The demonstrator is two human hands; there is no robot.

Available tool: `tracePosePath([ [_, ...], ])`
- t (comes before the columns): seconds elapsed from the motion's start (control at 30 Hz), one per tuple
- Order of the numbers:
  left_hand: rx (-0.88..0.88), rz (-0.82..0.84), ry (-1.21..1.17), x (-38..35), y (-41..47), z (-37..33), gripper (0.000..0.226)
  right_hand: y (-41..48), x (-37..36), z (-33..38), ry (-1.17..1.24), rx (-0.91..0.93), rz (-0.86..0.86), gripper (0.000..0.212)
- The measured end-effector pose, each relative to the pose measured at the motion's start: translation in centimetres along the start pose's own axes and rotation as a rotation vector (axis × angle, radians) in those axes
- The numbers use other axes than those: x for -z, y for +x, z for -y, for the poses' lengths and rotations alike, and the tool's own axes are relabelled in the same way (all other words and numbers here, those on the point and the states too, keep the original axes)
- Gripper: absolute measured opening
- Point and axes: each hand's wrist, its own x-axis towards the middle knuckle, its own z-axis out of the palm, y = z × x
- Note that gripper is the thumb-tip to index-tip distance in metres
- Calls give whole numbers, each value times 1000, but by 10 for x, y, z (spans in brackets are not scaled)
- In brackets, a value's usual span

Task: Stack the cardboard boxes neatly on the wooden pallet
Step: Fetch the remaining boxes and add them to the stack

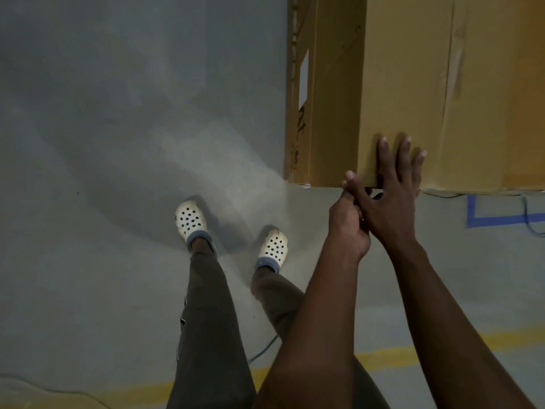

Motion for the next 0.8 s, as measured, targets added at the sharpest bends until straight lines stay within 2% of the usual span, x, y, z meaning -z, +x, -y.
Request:
tracePosePath([
  [0.1, 6, -14, 13, 0, 4, -1, 61, 3, -1, 1, -9, -1, 3, 85],
  [0.2, 10, -13, 4, 1, 4, 0, 76, 2, 0, 2, -10, 1, 5, 85],
  [0.3, 4, -33, 7, -1, 3, 1, 69, 2, -1, 2, -27, 0, 5, 85],
  [0.4, 4, -26, 4, -3, 2, -3, 75, 3, 0, 3, -22, -5, 13, 84],
  [0.57, 65, -36, 2, -9, -8, -11, 53, 3, 0, 4, -10, -12, 28, 83],
  [0.8, 43, -76, 132, -6, -14, -16, 54, 4, 4, 5, -46, -25, 78, 85],
])
